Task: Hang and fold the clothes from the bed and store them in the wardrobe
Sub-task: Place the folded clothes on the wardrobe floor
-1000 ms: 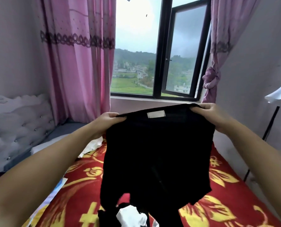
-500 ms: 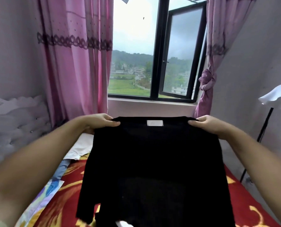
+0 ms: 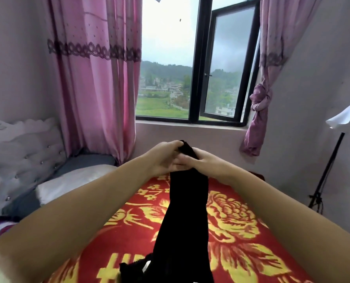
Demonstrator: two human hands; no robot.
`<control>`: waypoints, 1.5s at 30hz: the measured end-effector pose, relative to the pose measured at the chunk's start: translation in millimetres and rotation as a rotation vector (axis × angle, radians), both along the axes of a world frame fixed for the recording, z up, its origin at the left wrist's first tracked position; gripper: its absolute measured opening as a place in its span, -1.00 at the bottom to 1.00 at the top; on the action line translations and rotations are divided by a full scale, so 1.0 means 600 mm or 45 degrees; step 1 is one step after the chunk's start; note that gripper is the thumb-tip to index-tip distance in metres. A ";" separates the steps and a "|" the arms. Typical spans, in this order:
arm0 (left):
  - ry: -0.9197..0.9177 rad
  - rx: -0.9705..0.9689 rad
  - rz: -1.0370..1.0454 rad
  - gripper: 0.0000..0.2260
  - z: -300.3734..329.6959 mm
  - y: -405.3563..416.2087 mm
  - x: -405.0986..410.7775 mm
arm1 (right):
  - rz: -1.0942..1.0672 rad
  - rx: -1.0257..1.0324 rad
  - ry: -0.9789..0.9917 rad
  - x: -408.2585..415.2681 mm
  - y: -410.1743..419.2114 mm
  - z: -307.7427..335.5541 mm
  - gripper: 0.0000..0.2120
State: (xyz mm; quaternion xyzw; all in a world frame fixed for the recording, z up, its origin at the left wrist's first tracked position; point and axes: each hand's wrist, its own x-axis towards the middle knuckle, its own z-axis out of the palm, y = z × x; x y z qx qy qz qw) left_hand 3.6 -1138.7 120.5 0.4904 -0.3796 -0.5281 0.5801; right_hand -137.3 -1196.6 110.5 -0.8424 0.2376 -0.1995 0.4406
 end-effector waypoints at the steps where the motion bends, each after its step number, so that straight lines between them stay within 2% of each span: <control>1: -0.171 -0.086 0.031 -0.86 0.001 0.002 0.006 | -0.004 -0.034 0.004 -0.008 -0.004 0.002 -0.78; 2: -0.473 -0.199 0.094 -0.89 0.002 0.004 0.013 | -0.027 -0.061 -0.003 -0.013 -0.008 0.004 -0.71; 3: -0.861 -0.347 0.183 -0.83 0.002 0.005 0.023 | -0.043 -0.071 -0.024 -0.016 -0.010 0.006 -0.66; 4: -1.268 -0.492 0.233 -0.66 0.003 0.005 0.032 | -0.042 -0.071 -0.060 -0.016 -0.010 0.010 -0.63; 5: -1.578 -0.593 0.200 -0.48 0.006 0.005 0.039 | -0.029 -0.068 -0.093 -0.016 -0.010 0.014 -0.60; 6: -1.742 -0.608 0.105 -0.38 0.012 0.006 0.044 | -0.014 -0.066 -0.116 -0.015 -0.010 0.020 -0.57; 7: -1.751 -0.555 -0.007 -0.39 0.020 0.010 0.046 | 0.001 -0.077 -0.130 -0.014 -0.010 0.025 -0.56; 8: -1.666 -0.480 -0.088 -0.50 0.029 0.013 0.048 | 0.012 -0.085 -0.150 -0.014 -0.010 0.030 -0.55; 10: -1.426 -0.381 -0.120 -0.82 0.043 0.009 0.057 | 0.027 -0.074 -0.206 -0.014 -0.014 0.032 -0.60; 12: -1.249 -0.301 -0.135 -0.96 0.055 0.005 0.069 | 0.023 -0.040 -0.201 -0.018 -0.020 0.030 -0.68; 14: -1.192 -0.215 -0.174 -0.92 0.068 0.006 0.078 | 0.021 0.011 -0.075 -0.026 -0.029 0.014 -0.68; 17: -1.105 -0.177 -0.135 -0.73 0.093 0.008 0.093 | 0.072 0.057 0.227 -0.042 -0.038 -0.050 -0.63; 20: -1.023 -0.188 -0.131 -0.59 0.112 0.014 0.114 | 0.041 -0.007 0.396 -0.052 -0.036 -0.125 -0.85; 23: -1.102 -0.115 -0.168 -0.60 0.114 0.020 0.132 | -0.047 0.000 0.328 -0.057 -0.053 -0.149 -0.87; 25: -1.165 -0.068 -0.149 -0.60 0.112 0.025 0.143 | -0.111 0.058 0.199 -0.058 -0.068 -0.149 -0.85; 29: -1.244 -0.055 -0.062 -0.75 0.121 0.041 0.167 | -0.280 0.100 -0.099 -0.052 -0.087 -0.157 -0.77; 34: -1.223 -0.014 -0.054 -0.79 0.143 0.063 0.182 | -0.307 0.061 -0.158 -0.018 -0.086 -0.186 -0.78; 37: -1.226 -0.002 -0.026 -0.78 0.155 0.072 0.192 | -0.321 -0.108 -0.292 -0.002 -0.071 -0.203 -0.82; 40: -1.225 0.003 0.105 -0.82 0.159 0.077 0.215 | -0.156 -0.313 -0.410 0.017 -0.059 -0.210 -0.81; 42: -1.193 0.012 0.193 -0.77 0.159 0.081 0.233 | -0.076 -0.564 -0.417 0.030 -0.055 -0.209 -0.74; 45: -1.174 0.023 0.285 -0.62 0.159 0.083 0.252 | 0.111 -0.859 -0.287 0.040 -0.046 -0.201 -0.49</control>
